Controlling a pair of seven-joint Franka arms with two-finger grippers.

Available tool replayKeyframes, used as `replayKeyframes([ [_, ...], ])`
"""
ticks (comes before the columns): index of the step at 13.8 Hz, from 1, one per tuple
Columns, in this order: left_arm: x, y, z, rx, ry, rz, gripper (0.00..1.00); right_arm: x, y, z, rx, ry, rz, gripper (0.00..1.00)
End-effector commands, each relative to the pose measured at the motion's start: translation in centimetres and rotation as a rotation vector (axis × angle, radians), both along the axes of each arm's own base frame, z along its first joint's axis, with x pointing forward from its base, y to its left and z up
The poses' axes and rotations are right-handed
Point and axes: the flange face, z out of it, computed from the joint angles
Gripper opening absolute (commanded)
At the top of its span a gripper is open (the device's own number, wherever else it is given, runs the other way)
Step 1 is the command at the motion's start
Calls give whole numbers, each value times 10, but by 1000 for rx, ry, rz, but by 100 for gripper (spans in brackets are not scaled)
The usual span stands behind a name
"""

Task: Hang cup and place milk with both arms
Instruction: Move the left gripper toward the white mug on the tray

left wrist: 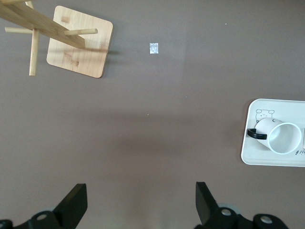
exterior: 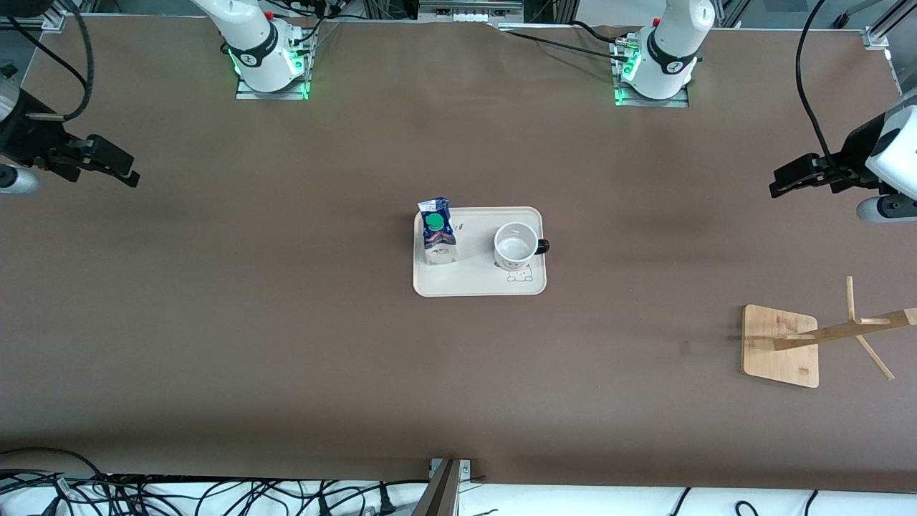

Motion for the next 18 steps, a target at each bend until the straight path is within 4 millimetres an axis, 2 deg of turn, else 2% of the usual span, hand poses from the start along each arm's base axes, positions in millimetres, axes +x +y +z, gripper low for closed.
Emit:
replayKeyframes([
  [1,-2,-1,1,21,-10,-19,100,0,-2,3,-2,6,-2,100],
  [4,-2,-2,1,18,-8,-13,100,-1,8,6,-5,3,15,100],
  [10,-2,-3,-3,15,-2,-20,100,0,9,9,-4,-5,29,100],
  [16,-2,-3,-34,8,50,-20,100,1,3,7,-13,-2,20,100],
  [18,-6,-12,-43,6,73,-24,100,0,3,7,-14,7,22,100],
])
